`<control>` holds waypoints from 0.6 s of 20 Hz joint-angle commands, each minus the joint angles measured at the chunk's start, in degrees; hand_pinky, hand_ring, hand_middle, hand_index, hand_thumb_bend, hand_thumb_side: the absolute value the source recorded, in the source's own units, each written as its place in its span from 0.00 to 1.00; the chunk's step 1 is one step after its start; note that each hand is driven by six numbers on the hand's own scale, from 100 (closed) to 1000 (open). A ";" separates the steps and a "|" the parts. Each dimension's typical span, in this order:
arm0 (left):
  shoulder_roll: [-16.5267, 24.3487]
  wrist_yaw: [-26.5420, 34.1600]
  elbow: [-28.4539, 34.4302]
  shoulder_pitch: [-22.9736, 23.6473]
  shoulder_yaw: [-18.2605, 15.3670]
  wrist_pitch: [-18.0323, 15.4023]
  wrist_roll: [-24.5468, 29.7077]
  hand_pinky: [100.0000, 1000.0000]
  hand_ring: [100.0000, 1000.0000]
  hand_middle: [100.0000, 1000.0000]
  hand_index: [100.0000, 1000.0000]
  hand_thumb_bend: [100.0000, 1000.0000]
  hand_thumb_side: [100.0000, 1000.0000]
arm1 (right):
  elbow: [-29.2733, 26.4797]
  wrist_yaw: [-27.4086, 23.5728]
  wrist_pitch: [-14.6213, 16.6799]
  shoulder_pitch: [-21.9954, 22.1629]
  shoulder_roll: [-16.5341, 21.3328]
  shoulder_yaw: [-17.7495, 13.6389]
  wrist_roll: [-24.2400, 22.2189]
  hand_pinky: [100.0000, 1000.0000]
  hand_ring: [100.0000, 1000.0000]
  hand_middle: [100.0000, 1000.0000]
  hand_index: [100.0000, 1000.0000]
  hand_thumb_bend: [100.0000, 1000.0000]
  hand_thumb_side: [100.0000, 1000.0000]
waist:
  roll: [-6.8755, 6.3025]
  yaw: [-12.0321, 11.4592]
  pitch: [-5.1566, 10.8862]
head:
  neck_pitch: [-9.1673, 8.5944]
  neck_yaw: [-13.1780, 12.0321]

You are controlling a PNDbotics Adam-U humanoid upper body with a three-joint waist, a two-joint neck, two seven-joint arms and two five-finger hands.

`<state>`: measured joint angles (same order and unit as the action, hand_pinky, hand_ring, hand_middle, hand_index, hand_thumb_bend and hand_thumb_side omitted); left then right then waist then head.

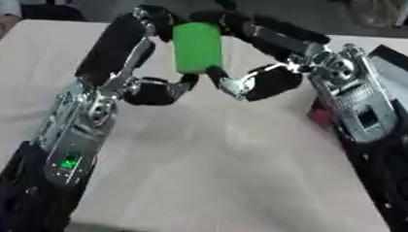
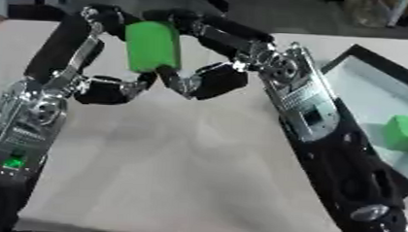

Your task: Pick up the objects with one hand, pass them to the other hand, and then place them into the box on the other side of the table.

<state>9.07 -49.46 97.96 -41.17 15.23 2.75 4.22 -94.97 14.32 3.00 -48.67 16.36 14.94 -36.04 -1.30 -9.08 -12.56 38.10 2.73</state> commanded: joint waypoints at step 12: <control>-0.62 13.83 1.86 -1.35 0.11 -2.52 -4.77 0.62 0.51 0.45 0.54 0.21 0.00 | -0.09 -2.83 -0.22 -0.95 -0.09 0.83 0.93 0.92 0.94 0.80 0.91 0.00 0.03 | 0.60 -0.20 0.06 | -0.50 0.16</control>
<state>9.02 -37.90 97.71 -40.73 15.34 0.86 0.34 -95.37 11.33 2.92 -49.28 16.31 14.91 -34.57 -1.30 -9.21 -12.56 38.10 2.76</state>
